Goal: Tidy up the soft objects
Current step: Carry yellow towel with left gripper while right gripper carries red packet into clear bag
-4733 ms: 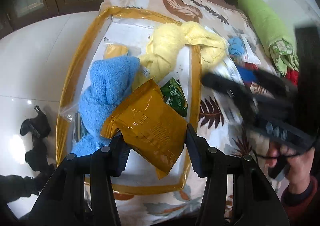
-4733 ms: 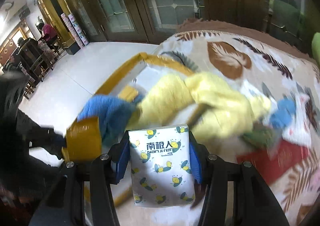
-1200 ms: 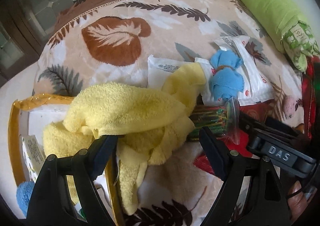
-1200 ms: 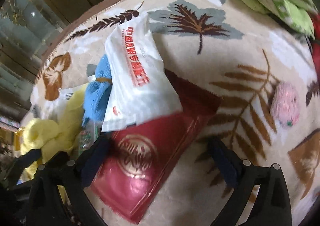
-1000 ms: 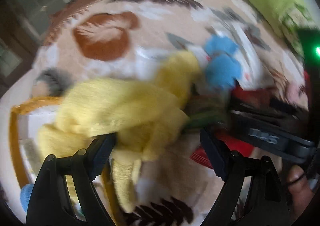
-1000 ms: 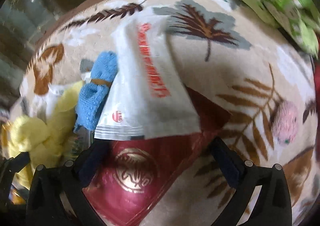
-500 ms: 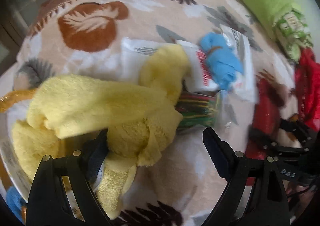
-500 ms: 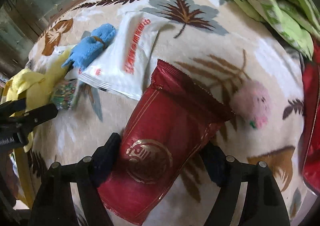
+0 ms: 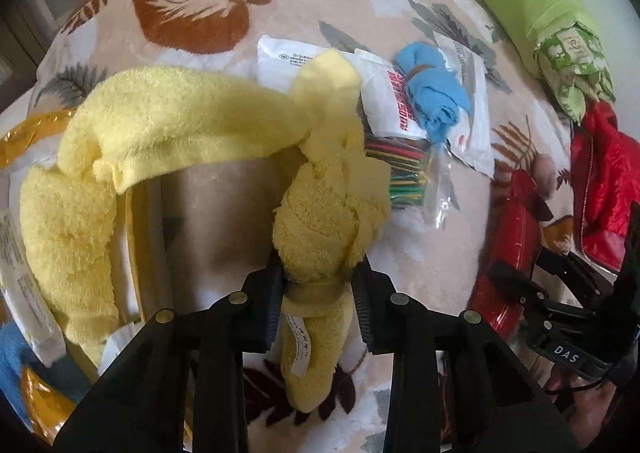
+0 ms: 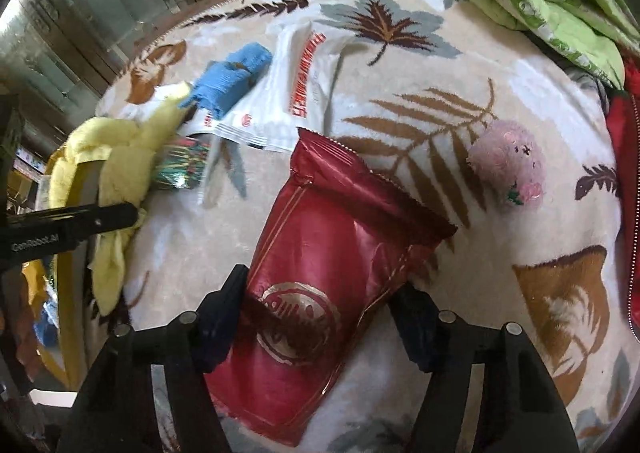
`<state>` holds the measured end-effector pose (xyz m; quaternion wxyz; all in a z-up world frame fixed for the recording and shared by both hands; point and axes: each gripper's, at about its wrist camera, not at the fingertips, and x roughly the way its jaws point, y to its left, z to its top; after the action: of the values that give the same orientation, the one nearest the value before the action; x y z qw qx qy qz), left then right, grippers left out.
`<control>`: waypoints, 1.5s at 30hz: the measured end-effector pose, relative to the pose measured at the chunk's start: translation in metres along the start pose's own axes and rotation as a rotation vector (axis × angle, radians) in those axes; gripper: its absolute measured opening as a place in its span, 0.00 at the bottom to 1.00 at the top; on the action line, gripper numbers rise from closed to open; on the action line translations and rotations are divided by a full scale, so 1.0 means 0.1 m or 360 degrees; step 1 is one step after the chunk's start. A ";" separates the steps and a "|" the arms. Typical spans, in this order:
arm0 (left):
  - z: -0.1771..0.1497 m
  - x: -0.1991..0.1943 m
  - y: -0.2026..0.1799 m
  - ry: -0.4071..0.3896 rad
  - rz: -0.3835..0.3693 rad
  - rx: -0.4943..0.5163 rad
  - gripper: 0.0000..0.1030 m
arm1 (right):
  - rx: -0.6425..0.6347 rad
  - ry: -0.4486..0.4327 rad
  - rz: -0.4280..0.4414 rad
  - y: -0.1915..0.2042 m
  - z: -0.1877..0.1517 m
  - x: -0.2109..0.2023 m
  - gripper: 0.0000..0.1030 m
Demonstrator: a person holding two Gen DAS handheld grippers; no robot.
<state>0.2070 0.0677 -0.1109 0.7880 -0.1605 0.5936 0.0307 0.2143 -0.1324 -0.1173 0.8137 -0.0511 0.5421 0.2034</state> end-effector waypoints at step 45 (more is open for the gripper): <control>-1.12 -1.55 0.92 -0.0491 -0.0036 -0.0275 0.29 | -0.0288 -0.0131 0.0318 1.13 0.07 -0.55 0.53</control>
<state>0.0354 0.1442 -0.0117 0.8533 -0.2278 0.4589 0.0971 0.1582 -0.0426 -0.0491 0.8030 -0.0616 0.4902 0.3333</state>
